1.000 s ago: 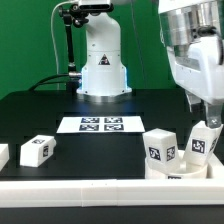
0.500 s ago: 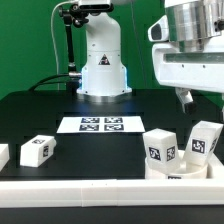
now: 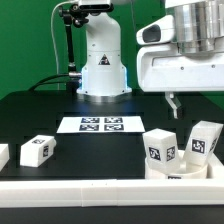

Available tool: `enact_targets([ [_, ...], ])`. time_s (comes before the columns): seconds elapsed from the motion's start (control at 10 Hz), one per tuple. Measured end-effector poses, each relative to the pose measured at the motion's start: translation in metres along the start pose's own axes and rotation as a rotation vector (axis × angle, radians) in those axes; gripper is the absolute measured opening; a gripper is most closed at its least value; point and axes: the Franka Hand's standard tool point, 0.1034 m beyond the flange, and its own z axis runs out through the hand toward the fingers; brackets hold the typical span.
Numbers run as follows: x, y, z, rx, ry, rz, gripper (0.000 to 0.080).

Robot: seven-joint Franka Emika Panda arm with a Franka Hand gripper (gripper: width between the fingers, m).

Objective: Assemble stool

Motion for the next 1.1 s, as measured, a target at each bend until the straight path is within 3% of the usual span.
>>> enact_targets([
  [0.6,0.0028,0.0024,-0.0007,-0.016,0.007,-0.43,0.0649],
  [1.0,-0.0003,-0.0028,-0.001,-0.071,0.013,-0.768,0.0649],
  [1.1,0.0012,-0.001,-0.001,-0.074,0.012,-0.845,0.0649],
])
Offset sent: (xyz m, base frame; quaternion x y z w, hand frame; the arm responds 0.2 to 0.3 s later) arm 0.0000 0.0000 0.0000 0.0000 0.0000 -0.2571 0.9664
